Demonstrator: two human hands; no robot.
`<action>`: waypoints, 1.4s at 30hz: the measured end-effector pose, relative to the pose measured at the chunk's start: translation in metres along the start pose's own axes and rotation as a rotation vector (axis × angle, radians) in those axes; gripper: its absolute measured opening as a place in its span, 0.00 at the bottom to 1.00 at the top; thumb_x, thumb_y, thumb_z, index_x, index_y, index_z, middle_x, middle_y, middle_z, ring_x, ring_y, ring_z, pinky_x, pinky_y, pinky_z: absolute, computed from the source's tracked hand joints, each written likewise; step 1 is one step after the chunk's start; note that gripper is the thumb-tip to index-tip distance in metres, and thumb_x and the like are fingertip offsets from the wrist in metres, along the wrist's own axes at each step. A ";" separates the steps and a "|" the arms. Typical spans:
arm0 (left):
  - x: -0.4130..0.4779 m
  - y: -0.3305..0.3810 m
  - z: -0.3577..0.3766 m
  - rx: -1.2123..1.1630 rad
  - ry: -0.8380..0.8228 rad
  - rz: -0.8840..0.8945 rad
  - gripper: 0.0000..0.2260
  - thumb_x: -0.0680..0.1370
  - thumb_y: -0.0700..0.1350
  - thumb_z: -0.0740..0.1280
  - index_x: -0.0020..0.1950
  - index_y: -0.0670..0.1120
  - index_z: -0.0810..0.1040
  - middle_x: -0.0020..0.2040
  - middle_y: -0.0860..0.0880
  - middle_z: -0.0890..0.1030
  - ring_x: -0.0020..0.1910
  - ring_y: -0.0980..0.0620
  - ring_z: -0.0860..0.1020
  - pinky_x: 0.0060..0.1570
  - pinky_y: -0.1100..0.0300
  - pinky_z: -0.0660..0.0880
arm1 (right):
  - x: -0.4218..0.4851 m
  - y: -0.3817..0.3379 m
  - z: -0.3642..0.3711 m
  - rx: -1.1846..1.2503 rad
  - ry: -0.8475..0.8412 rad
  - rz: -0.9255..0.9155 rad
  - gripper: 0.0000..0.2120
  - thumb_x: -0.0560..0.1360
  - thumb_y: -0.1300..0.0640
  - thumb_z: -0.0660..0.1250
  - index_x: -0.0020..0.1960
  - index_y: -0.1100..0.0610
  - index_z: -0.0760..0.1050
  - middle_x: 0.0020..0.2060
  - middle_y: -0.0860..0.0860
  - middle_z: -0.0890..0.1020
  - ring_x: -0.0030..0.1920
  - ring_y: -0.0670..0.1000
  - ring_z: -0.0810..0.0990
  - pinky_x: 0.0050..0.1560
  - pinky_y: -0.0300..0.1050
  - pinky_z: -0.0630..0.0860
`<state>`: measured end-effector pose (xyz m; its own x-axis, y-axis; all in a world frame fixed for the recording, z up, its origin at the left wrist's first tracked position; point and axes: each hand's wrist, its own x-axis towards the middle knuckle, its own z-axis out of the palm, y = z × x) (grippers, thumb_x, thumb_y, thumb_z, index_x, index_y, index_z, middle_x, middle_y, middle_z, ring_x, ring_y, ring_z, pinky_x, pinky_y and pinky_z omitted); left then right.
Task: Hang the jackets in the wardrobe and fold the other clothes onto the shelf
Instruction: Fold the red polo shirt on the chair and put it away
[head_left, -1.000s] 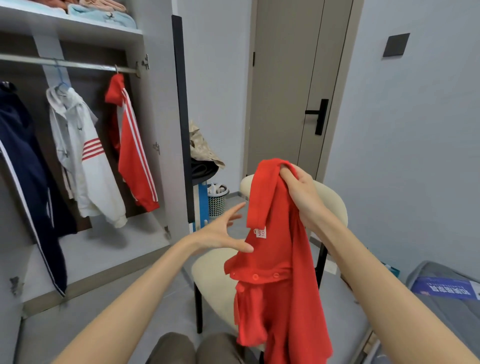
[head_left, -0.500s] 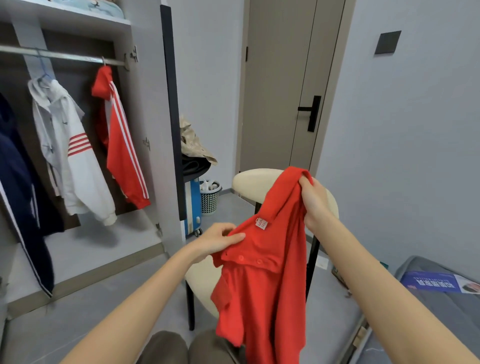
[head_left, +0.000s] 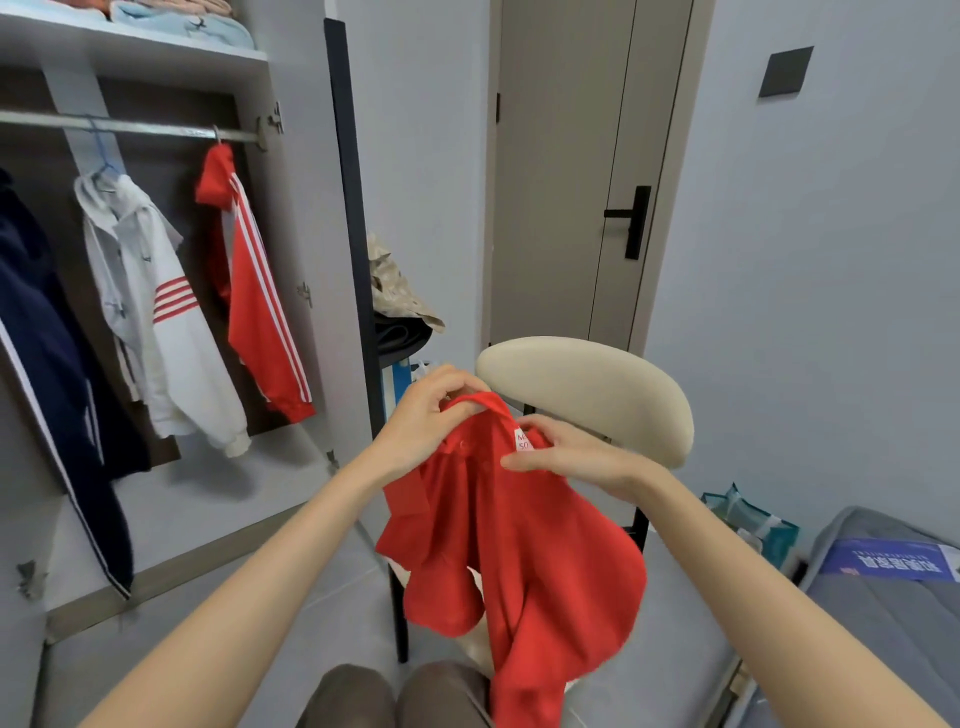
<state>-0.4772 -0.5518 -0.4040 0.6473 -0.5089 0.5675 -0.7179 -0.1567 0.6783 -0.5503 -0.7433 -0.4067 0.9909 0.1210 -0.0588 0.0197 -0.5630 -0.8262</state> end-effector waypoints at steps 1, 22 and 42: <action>-0.001 0.002 0.000 0.021 -0.009 -0.003 0.09 0.77 0.41 0.68 0.45 0.56 0.81 0.46 0.50 0.78 0.49 0.55 0.75 0.53 0.61 0.69 | 0.001 0.002 0.006 -0.053 0.040 -0.039 0.15 0.75 0.54 0.70 0.59 0.58 0.76 0.51 0.51 0.80 0.50 0.49 0.79 0.53 0.44 0.73; -0.053 -0.071 0.065 -0.426 -0.308 -0.781 0.15 0.78 0.59 0.64 0.63 0.58 0.71 0.58 0.63 0.79 0.53 0.71 0.75 0.59 0.58 0.65 | 0.003 0.022 -0.026 0.755 0.602 -0.134 0.04 0.79 0.61 0.63 0.49 0.54 0.74 0.47 0.52 0.80 0.47 0.49 0.79 0.51 0.46 0.76; -0.011 -0.016 -0.025 -0.233 -0.029 -0.286 0.05 0.80 0.40 0.64 0.49 0.39 0.70 0.41 0.51 0.78 0.43 0.58 0.77 0.43 0.71 0.72 | -0.001 0.019 0.013 0.322 0.176 -0.057 0.19 0.75 0.46 0.70 0.64 0.46 0.70 0.57 0.47 0.79 0.54 0.47 0.81 0.54 0.49 0.76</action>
<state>-0.4663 -0.5229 -0.4095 0.8032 -0.4968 0.3287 -0.4297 -0.1011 0.8973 -0.5531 -0.7436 -0.4296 0.9977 -0.0130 0.0664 0.0604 -0.2699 -0.9610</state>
